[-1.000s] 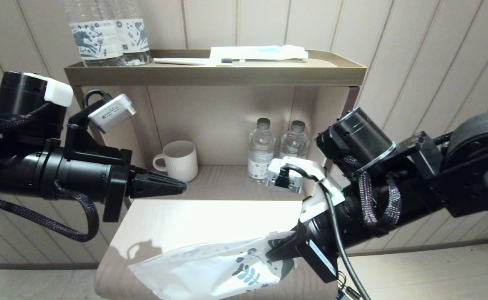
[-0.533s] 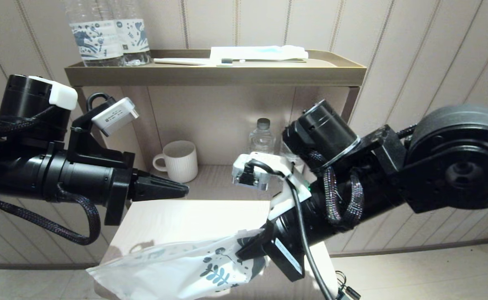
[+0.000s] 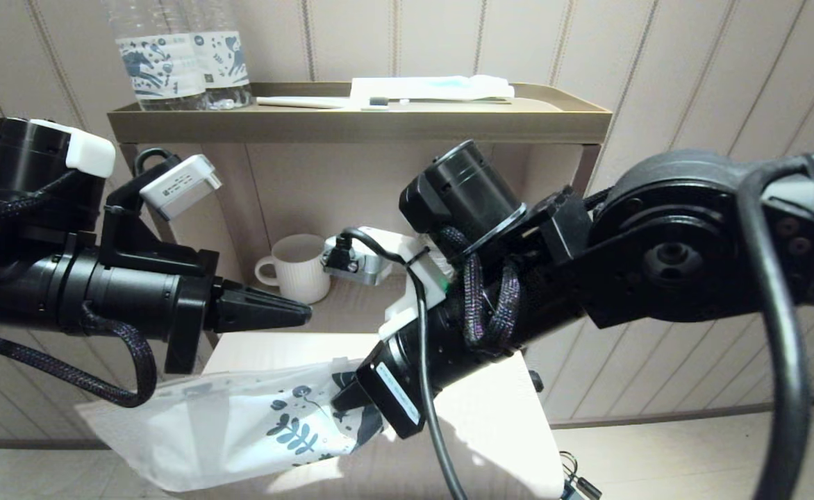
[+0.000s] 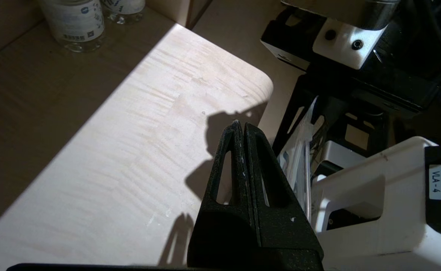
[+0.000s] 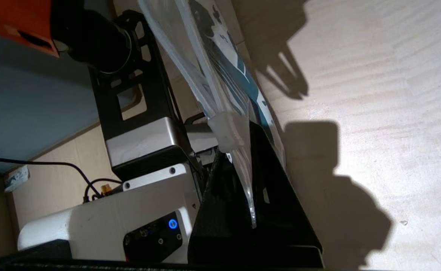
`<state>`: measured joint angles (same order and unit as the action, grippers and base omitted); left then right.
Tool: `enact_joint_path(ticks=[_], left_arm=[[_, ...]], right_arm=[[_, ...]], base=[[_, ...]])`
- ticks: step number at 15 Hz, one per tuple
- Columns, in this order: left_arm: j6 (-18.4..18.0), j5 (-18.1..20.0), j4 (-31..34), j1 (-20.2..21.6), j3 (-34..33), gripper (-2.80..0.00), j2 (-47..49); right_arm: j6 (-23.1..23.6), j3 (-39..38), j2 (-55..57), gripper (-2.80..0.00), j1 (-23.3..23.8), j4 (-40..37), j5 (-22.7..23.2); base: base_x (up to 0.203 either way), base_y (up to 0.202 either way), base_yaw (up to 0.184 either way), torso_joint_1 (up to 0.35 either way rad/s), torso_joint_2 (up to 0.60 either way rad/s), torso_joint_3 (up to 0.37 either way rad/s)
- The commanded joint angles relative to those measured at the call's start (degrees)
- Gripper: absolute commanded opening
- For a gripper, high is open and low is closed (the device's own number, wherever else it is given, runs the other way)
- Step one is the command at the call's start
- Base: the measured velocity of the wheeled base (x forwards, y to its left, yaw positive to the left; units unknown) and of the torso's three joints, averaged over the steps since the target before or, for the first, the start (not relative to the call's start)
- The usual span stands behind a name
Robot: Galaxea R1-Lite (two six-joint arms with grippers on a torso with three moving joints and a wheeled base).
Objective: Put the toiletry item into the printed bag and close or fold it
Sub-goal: Close the strorage bag and place it on the desk
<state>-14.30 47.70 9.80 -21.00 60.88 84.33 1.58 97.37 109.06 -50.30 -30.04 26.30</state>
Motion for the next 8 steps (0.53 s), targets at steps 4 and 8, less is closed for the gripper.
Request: enact_joint_path(ticks=[4,8], left_arm=[[1.4,1.5,0.0,0.0,-0.1,0.0,-0.3],[1.3,1.6,0.0,-0.6,-0.6,0.0,0.5]], right_arm=[[-1.1,1.4,1.2,-2.8,-0.1,-0.1,0.2],[-2.6,3.1,3.0,-2.8,0.0,-0.1,0.3]], base=[[0.0,0.0,0.0,0.0,0.0,0.0],[0.0,0.0,0.0,0.0,0.0,0.0]])
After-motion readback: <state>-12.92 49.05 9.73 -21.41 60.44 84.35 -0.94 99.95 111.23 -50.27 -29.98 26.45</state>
